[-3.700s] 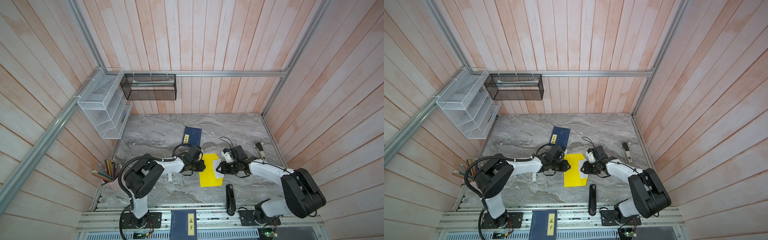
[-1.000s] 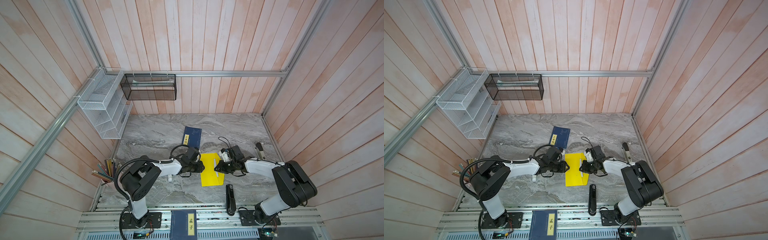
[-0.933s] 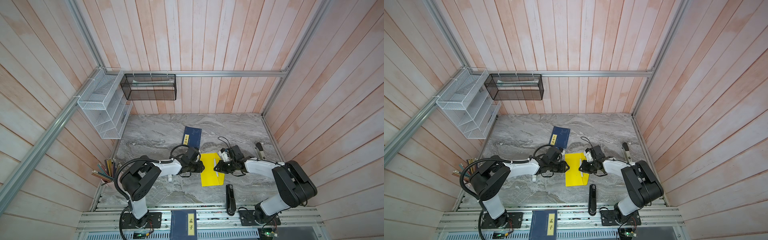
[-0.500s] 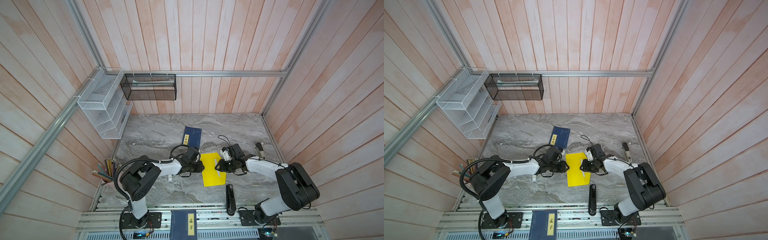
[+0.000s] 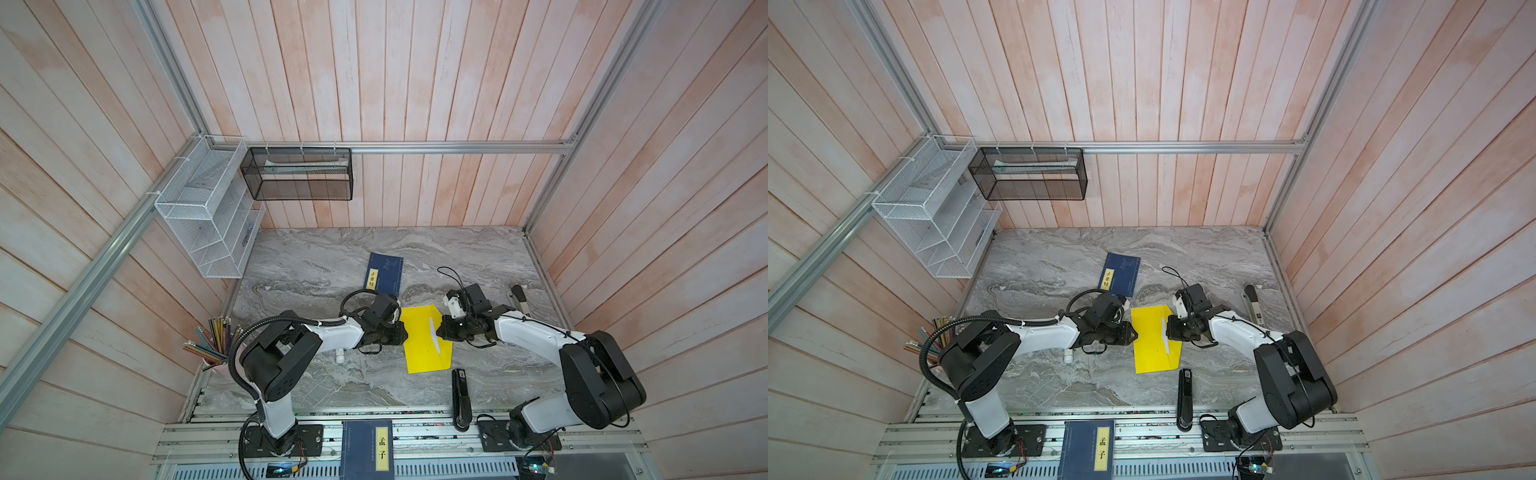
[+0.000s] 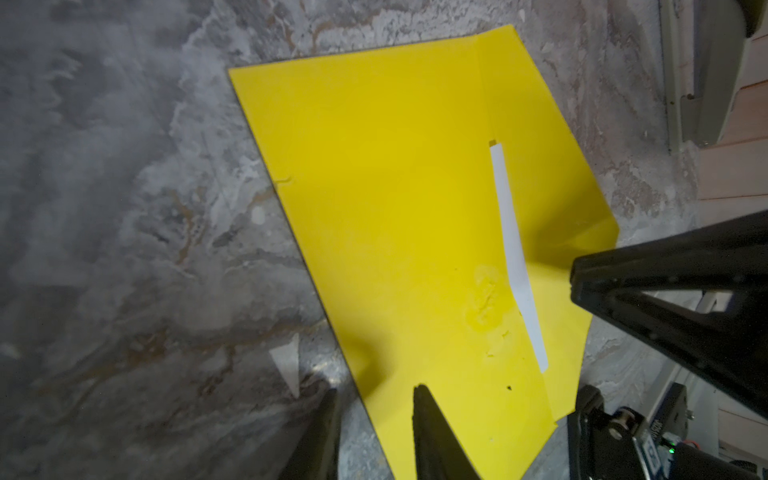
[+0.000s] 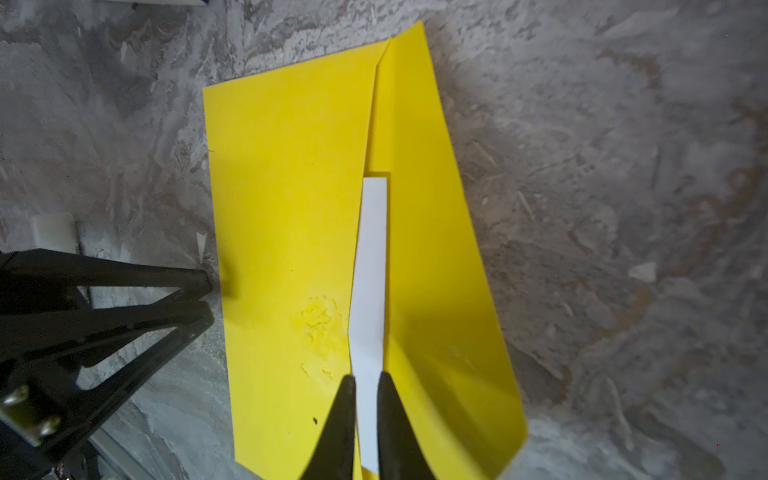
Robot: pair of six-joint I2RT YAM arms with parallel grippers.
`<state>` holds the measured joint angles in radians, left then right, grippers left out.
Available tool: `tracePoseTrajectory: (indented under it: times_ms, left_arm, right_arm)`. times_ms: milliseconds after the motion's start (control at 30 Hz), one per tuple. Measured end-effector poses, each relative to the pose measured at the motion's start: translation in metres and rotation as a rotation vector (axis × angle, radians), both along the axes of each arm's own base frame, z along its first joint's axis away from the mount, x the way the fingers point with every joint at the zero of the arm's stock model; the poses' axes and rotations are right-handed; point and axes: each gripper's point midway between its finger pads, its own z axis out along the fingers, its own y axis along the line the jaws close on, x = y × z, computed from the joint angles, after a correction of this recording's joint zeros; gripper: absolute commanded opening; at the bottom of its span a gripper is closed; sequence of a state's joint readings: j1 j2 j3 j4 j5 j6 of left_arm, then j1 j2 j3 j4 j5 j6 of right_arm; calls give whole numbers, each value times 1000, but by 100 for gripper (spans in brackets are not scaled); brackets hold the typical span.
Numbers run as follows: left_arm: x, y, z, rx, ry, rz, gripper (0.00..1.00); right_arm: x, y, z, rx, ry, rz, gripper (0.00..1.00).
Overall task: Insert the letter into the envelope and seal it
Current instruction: 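Push the sheet fully inside the envelope with the right gripper, then release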
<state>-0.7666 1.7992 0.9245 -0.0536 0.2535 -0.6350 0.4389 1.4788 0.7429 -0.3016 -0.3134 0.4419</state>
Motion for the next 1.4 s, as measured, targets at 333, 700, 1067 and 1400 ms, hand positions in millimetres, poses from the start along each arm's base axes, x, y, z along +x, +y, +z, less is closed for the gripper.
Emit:
tracePoseTrajectory:
  times_ms: [333,700,1067,1400]
  left_arm:
    - [1,-2,-2,3,2,-3,25]
    - [1,-2,-2,3,4,-4,23]
    - [1,-2,-3,3,4,-5,22]
    - [1,-3,-3,3,5,-6,22]
  right_arm:
    - [-2,-1,-11,-17,31,0,6]
    - [-2,-1,-19,-22,52,2,5]
    - [-4,2,-23,-9,69,10,4]
    - [-3,10,-23,22,70,28,4]
